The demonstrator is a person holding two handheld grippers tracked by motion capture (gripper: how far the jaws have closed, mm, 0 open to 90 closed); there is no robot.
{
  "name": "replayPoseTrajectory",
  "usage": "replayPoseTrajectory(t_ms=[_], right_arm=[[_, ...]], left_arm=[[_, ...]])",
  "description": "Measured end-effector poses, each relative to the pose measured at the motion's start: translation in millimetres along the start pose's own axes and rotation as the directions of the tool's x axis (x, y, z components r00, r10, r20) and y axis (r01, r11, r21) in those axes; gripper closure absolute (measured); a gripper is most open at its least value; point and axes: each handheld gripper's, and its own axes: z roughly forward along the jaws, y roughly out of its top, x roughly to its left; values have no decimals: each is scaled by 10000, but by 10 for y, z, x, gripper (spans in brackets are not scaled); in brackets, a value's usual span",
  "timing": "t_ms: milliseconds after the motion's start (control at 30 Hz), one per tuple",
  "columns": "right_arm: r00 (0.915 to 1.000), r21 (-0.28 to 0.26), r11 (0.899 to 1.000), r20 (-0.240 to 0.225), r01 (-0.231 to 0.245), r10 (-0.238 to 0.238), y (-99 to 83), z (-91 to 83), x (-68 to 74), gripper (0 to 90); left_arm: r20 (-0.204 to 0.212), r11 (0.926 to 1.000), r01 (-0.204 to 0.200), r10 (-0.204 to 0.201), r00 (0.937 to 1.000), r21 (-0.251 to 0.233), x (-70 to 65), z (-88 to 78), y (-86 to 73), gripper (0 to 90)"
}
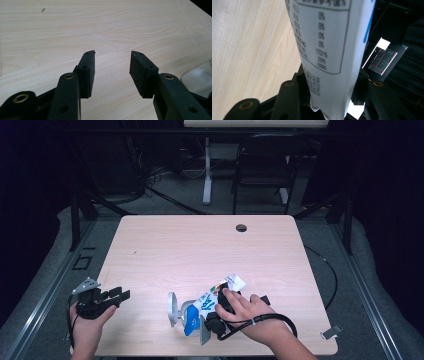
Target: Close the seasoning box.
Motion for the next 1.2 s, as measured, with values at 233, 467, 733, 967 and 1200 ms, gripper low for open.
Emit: replayPoseTrajectory(t_ms=[233,467,733,967,1200], right_arm=[[10000,-20,10000,32,2,-2,0,-3,0,617],[10000,-16,10000,49,28,-28,0,-8,-1,622],[9999,-19,10000,74,82,-82,4,-11,1,626],[9997,81,9998,145,173,-174,9,-20,-1,628],[9995,43,9997,200,225,-225,13,-26,4,633]], left_arm=[[-2,10000,-1,1,10000,-1,0,0,0,563],[-20,10000,43,-43,10000,-62,6,3,-5,562],[-7,9999,51,-52,10000,-91,7,4,-5,563],[-24,10000,54,-54,10000,-72,8,1,-4,563],[-23,10000,56,-56,10000,-73,8,1,-4,562]])
